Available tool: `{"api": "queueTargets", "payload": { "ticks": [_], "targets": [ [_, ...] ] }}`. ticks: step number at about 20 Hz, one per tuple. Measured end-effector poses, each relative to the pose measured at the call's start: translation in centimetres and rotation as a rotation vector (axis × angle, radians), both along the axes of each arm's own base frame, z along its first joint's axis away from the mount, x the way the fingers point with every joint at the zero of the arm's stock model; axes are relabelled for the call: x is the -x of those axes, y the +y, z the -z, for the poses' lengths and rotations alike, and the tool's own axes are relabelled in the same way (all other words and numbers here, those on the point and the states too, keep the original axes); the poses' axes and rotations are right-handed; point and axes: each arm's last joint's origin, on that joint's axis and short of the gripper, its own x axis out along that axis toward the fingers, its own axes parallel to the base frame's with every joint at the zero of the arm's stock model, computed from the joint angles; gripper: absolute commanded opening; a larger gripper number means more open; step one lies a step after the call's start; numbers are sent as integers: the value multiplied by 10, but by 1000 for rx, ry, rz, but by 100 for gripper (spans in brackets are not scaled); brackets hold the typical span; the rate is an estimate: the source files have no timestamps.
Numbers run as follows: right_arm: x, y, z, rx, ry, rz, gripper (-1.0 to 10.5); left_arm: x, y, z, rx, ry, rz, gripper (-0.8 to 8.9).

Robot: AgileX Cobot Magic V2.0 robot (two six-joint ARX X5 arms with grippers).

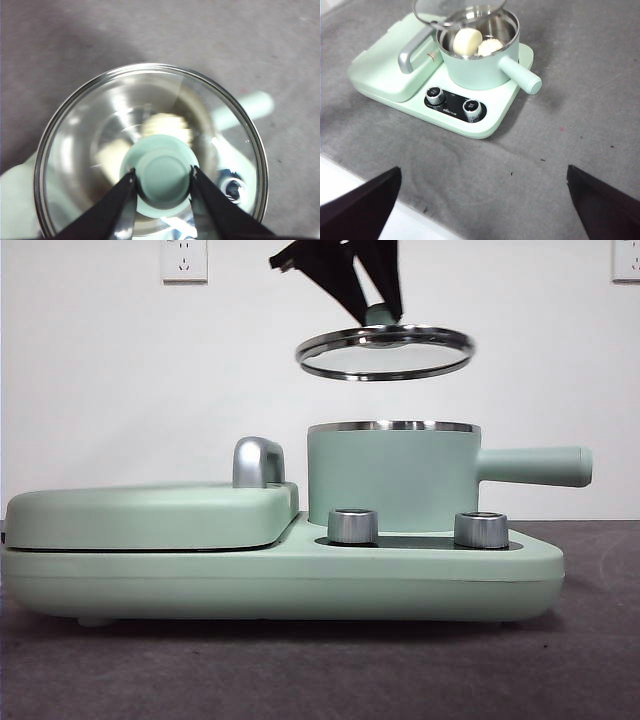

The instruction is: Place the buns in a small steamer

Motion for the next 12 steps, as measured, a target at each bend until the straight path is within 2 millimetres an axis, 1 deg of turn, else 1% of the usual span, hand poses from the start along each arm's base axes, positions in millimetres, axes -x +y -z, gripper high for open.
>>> {"api": "queueTargets", "payload": {
  "ticks": [3,6,9,12],
  "targets": [
    [9,-6,2,-24,-35,0,526,9,-10,0,0,-3,36,15],
    [13,-9,4,-38,-53,-3,524,11,-12,0,-1,-8,46,15],
    [14,-9,4,-41,-52,-10,476,8,-12,2,-3,-6,42,15],
    [14,-8,4,-41,-51,-31,475,-2,-15,13,-8,0,31,15]
  ]
}}
